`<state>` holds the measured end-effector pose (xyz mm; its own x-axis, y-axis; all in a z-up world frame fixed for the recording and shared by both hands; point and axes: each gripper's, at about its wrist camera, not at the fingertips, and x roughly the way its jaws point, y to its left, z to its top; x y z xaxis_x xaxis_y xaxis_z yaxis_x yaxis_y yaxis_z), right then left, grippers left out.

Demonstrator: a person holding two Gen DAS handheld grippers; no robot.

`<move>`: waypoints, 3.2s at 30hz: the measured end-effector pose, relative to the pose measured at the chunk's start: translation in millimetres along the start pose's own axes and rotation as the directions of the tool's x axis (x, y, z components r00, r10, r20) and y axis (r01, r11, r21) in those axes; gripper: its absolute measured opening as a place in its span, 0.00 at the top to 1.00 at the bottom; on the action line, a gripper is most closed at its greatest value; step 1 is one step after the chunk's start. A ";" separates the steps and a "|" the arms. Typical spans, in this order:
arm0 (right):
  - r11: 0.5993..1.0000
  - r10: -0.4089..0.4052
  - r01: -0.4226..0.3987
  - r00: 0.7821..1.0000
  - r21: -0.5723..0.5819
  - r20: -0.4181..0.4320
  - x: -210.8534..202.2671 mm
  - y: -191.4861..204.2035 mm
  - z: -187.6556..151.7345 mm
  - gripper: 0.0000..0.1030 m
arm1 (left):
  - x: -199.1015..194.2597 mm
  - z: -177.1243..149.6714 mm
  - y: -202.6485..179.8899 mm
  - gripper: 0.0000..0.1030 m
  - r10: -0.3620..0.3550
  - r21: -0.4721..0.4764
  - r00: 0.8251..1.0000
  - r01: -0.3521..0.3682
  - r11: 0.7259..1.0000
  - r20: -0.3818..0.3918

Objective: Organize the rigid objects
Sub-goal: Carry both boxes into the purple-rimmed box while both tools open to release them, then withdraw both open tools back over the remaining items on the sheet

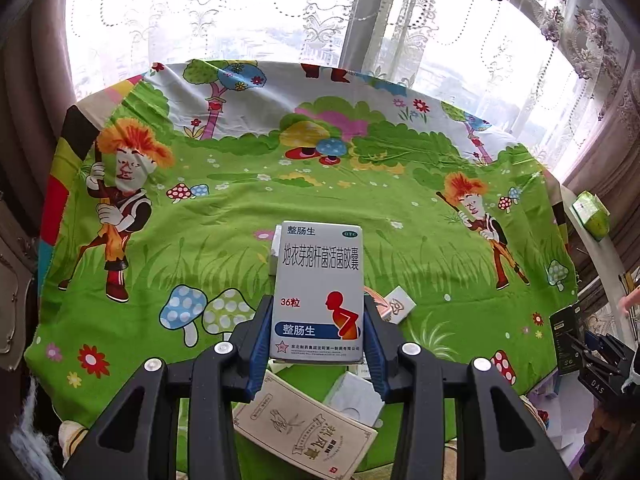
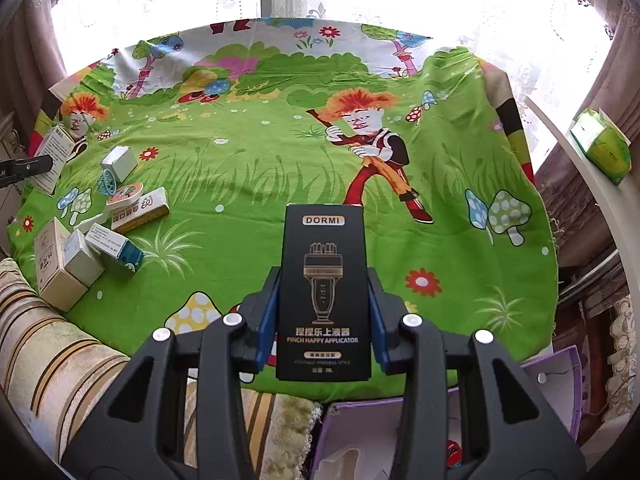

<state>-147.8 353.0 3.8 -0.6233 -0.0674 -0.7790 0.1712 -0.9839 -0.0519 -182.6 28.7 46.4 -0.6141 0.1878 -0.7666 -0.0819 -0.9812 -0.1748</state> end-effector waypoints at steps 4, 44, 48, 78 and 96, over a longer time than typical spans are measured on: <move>0.998 -0.035 0.035 0.999 0.042 0.001 -23.9 -23.4 -23.1 0.58 | -7.9 -12.0 -29.7 0.59 -0.065 0.022 0.998 0.065 0.998 -0.004; 0.863 -0.279 0.279 0.958 0.422 -0.065 -105.6 -183.6 -169.8 0.41 | -24.0 -122.9 -296.5 0.45 -0.392 0.377 0.882 0.467 0.800 -0.260; 0.860 -0.280 0.275 0.959 0.430 -0.052 -110.6 -185.4 -168.5 0.36 | -25.4 -122.2 -288.6 0.43 -0.392 0.359 0.885 0.462 0.811 -0.252; 0.886 -0.339 0.298 0.939 0.356 0.058 -135.0 -106.3 -115.9 0.03 | -86.1 -107.6 -185.6 0.14 -0.281 0.429 0.954 0.212 0.878 0.104; 0.971 -0.095 0.074 0.992 0.227 0.086 -114.2 -18.0 -89.0 0.03 | -82.8 -102.4 -34.1 0.14 -0.184 0.220 0.983 0.178 0.959 0.009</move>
<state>-11.8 393.2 38.1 -0.6998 0.0127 -0.7142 -0.0529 -0.9980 0.0341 -48.7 51.2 52.6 -0.5954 0.3648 -0.7159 -0.3607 -0.9175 -0.1676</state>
